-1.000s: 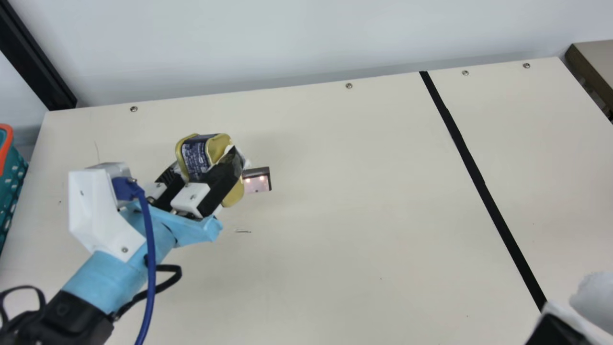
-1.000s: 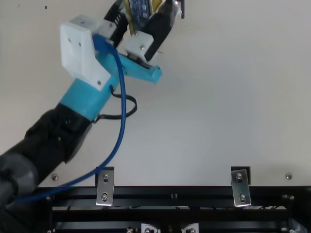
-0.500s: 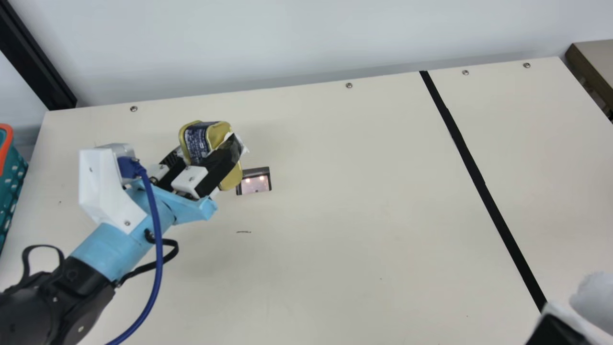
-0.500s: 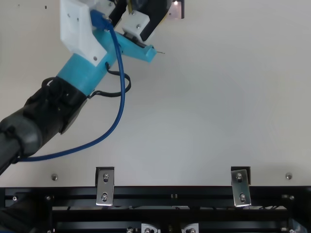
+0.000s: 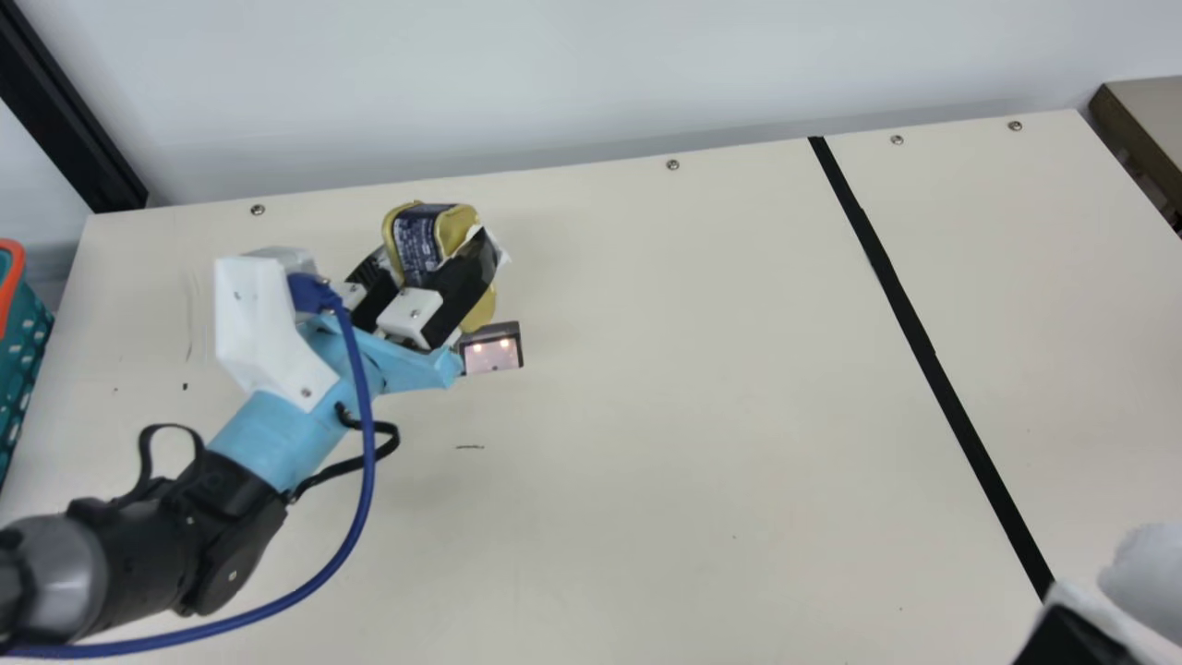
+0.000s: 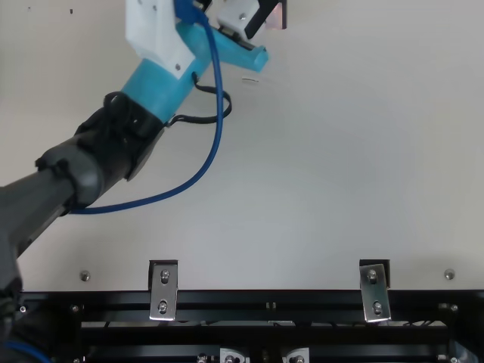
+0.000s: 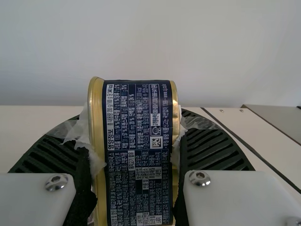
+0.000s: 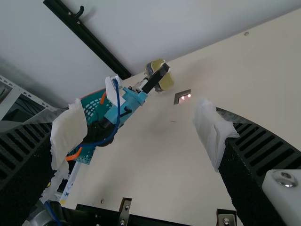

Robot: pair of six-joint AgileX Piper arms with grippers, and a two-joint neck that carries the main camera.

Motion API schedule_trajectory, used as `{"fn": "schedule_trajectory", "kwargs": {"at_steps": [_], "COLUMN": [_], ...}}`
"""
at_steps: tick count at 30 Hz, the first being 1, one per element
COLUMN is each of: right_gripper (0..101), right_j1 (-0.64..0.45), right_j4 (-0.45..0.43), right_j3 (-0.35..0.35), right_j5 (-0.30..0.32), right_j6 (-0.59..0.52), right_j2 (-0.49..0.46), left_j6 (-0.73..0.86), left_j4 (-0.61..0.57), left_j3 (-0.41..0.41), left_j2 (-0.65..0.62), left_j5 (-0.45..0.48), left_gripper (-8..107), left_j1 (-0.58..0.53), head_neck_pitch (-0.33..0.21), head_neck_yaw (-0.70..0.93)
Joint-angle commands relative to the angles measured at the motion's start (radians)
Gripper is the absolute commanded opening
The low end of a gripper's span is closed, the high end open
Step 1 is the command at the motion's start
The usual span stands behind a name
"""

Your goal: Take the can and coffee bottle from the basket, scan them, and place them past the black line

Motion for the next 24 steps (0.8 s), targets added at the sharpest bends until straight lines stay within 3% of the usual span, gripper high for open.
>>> {"fn": "schedule_trajectory", "kwargs": {"at_steps": [1,13,24], "right_gripper": [101,101,101], "right_j1": [0.0,0.0,0.0], "right_j4": [0.0,0.0,0.0], "right_j3": [0.0,0.0,0.0], "right_j5": [0.0,0.0,0.0], "right_j6": [0.0,0.0,0.0], "right_j2": [0.0,0.0,0.0], "left_j6": [0.009,0.063,0.114], "left_j4": [-0.01,-0.039,-0.067], "left_j3": [-0.031,-0.147,-0.172], "left_j2": [0.015,0.099,0.15], "left_j5": [0.005,0.033,0.028], "left_gripper": [10,10,10], "left_j1": [-0.004,-0.018,-0.031], "head_neck_pitch": [-0.007,-0.007,-0.007], "head_neck_yaw": [-0.006,-0.006,-0.006]}}
